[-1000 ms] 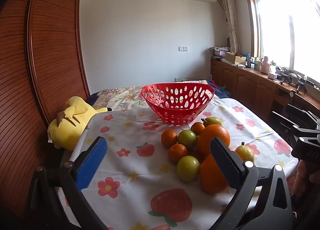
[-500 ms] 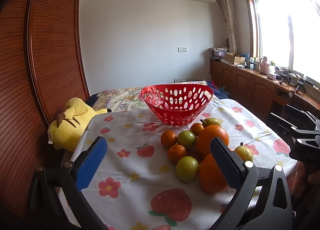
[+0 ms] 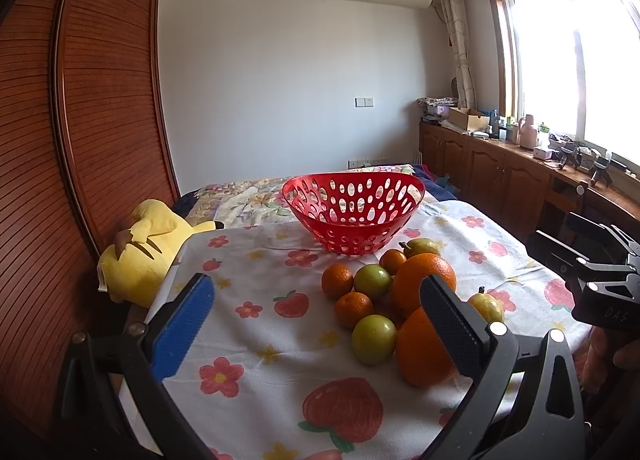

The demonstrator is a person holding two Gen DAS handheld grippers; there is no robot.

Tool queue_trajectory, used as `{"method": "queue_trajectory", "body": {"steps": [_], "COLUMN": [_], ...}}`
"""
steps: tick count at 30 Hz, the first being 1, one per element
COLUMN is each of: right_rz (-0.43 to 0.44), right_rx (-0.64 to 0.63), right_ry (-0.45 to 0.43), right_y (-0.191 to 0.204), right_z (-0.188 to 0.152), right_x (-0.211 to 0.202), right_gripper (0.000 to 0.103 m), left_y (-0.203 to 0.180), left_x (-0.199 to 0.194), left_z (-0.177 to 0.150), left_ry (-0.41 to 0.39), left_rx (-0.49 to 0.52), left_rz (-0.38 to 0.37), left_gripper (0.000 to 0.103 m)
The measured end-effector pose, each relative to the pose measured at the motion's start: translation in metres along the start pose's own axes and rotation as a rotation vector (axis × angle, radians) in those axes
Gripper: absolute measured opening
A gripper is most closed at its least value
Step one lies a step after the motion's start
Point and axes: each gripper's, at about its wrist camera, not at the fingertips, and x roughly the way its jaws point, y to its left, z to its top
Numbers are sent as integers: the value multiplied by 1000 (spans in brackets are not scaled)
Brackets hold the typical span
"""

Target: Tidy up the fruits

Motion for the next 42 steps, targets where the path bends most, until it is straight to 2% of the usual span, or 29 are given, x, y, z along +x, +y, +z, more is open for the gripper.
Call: {"method": "queue_trajectory", "body": {"steps": [42], "right_rz": [1], "right_rx": [-6], "right_ry": [-3], "right_y": [0], "right_z": [1], "right_x": [-3], "right_gripper": [103], "left_y": [-2], "left_x": [-3], "left_z": [3], "left_ry": [-5], "left_rx": [3], "left_rz": [-8], "left_gripper": [103]}}
